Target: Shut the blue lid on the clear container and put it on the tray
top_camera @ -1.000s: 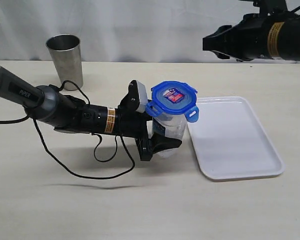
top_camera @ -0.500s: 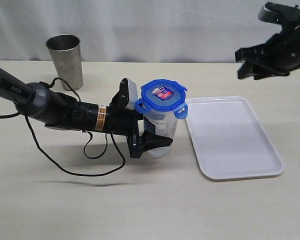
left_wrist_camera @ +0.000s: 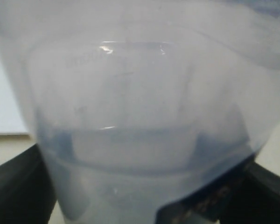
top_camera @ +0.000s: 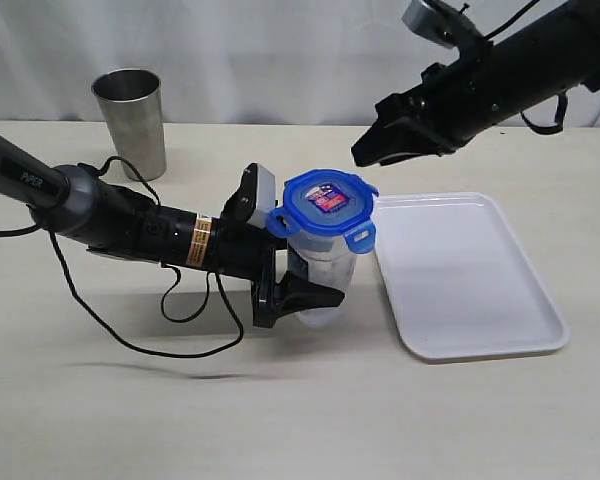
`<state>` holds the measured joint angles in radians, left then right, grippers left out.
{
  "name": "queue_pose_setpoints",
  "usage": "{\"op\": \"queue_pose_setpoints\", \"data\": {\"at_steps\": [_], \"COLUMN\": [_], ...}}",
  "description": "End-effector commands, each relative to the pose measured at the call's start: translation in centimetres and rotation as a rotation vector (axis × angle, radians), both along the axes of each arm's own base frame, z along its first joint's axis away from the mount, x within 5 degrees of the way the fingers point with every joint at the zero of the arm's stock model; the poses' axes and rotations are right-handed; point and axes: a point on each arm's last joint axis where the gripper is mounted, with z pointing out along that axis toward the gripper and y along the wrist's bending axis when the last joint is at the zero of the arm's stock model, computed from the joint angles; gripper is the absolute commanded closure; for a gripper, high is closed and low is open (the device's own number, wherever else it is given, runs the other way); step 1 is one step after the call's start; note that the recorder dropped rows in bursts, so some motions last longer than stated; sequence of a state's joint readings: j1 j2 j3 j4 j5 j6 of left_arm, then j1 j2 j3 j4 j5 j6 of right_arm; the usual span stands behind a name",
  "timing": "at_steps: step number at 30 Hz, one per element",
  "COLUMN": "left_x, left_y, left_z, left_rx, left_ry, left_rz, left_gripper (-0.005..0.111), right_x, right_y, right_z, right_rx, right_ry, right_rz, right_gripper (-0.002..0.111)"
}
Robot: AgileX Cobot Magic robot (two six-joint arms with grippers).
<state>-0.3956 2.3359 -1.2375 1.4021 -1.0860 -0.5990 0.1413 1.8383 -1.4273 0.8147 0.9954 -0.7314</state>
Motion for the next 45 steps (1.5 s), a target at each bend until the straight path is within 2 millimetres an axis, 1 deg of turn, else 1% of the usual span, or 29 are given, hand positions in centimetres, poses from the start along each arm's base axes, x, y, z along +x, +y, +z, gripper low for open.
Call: {"op": "queue_pose_setpoints", "data": {"at_steps": [1,14,17,20,23,26,30,31,33,38,43,45], "left_x": [-0.3,-0.2,-0.2,-0.2,-0.2,-0.2,-0.2,-0.1,-0.1,0.1,0.1,0.1], "left_y": [0.1,0.1,0.1,0.1,0.1,0.1,0.1,0.1,0.1,0.0,0.0,0.0], "left_z": [-0.2,-0.2,-0.2,-0.2,-0.2,-0.2,-0.2,-0.2,-0.2,-0.1,-0.1,-0.1], "left_rx": [0.018,0.022,0.022,0.022,0.022,0.022,0.018,0.016,0.014,0.003,0.001,-0.001], "left_ry": [0.007,0.006,0.007,0.007,0.007,0.007,0.008,0.009,0.01,0.013,0.014,0.014], "left_rz": [-0.02,-0.014,-0.013,-0.013,-0.013,-0.013,-0.007,-0.004,0.004,0.022,0.026,0.028], "left_gripper": [0.107,0.107,0.107,0.107,0.107,0.107,0.107,0.107,0.107,0.107,0.107,0.107], "right_x": [-0.1,-0.6,-0.5,-0.5,-0.8,-0.9,-0.6,-0.5,-0.4,-0.5,-0.9,-1.0], "right_y": [0.2,0.5,0.7,1.3,2.2,2.4,2.4,2.5,2.5,2.4,1.6,1.4], "right_z": [-1.2,-2.2,-3.0,-4.0,-4.6,-5.2,-7.0,-7.7,-8.3,-8.5,-9.3,-9.5], "right_rx": [-0.008,0.018,0.035,0.031,0.016,0.024,0.015,0.013,0.012,-0.003,-0.111,-0.124], "right_ry": [0.074,0.174,0.211,0.242,0.253,0.292,0.349,0.374,0.395,0.408,0.468,0.476], "right_rz": [0.042,0.105,0.112,0.134,0.172,0.2,0.192,0.183,0.176,0.168,0.135,0.132], "right_gripper": [0.066,0.066,0.066,0.066,0.069,0.071,0.071,0.072,0.073,0.074,0.074,0.074]}}
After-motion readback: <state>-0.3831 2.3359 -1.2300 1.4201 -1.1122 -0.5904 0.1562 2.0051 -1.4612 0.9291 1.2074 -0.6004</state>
